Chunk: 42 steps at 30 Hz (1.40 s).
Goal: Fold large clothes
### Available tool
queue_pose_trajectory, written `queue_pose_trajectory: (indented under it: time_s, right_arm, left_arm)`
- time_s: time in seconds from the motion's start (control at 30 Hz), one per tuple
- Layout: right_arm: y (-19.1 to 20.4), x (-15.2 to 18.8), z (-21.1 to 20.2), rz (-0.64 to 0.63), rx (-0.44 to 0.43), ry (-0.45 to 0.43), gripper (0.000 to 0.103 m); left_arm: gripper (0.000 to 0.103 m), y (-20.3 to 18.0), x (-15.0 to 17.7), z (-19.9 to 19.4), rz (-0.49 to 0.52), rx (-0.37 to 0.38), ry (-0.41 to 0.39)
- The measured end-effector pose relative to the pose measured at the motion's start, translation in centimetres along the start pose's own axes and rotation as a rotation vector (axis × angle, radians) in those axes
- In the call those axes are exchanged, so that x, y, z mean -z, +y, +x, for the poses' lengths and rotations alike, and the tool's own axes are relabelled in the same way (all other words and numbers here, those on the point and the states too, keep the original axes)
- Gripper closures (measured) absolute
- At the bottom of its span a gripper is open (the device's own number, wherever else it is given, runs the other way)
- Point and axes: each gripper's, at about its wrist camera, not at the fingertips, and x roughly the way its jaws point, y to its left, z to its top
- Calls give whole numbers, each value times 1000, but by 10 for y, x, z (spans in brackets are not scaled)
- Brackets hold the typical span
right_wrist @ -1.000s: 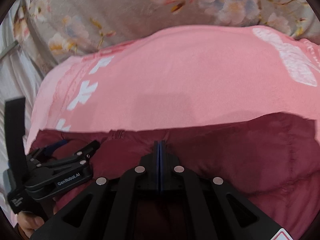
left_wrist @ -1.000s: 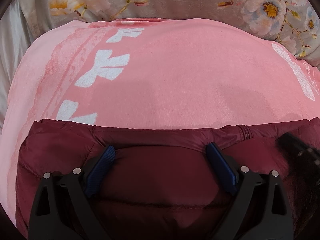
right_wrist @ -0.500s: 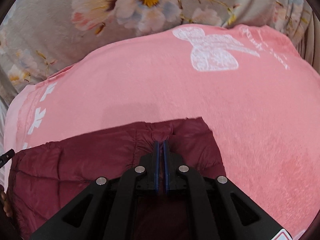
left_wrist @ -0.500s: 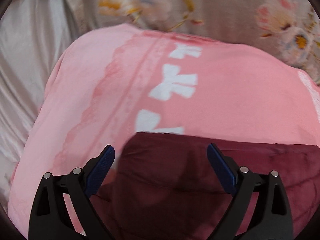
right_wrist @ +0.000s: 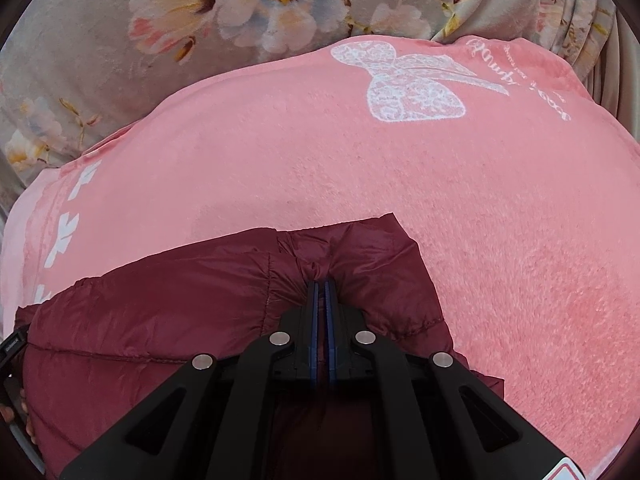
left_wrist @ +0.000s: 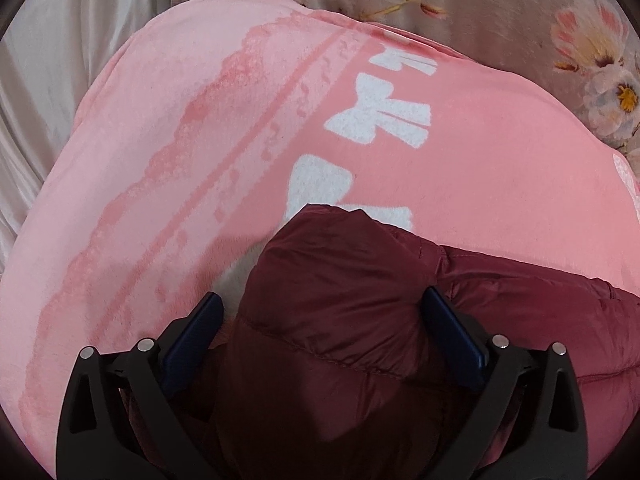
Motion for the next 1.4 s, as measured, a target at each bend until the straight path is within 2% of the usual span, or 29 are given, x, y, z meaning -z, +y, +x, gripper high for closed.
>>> queue_pose_trajectory:
  time_s: [0.47, 0.57, 0.6, 0.63, 0.7, 0.83, 0.9, 1.0, 1.13, 1.27, 1.4]
  right_arm:
    - [-4, -2, 0, 18, -19, -2, 100]
    - [2, -1, -11, 8, 28, -41, 98]
    - [6, 0, -18, -3, 54, -62, 94]
    - [17, 2, -34, -23, 46, -94, 91]
    - [37, 8, -55, -60, -35, -116, 90]
    - [117, 35, -81, -264, -144, -95, 90]
    - [152, 54, -79, -350, -176, -70, 90]
    - [180, 70, -68, -386, -199, -34, 90]
    - [186, 79, -48, -383, -191, -2, 90]
    - [181, 88, -36, -367, -225, 20, 92]
    - [175, 85, -36, -340, -269, 34, 92]
  left_arm:
    - [5, -7, 0, -1, 27, -47, -24]
    - [5, -6, 0, -1, 27, -47, -26]
    - [5, -7, 0, -2, 28, -48, -27]
    - [5, -7, 0, -2, 29, -50, -28]
    - [5, -8, 0, -2, 31, -53, -29]
    - [5, -6, 0, -2, 30, -47, -28]
    - [5, -6, 0, -3, 26, -43, -27]
    - [5, -5, 0, -3, 21, -37, -26]
    - [5, -4, 0, -3, 17, -28, -24]
    - [5, 5, 1, -10, -10, 27, -11]
    - [5, 42, 23, -49, -85, 192, 9]
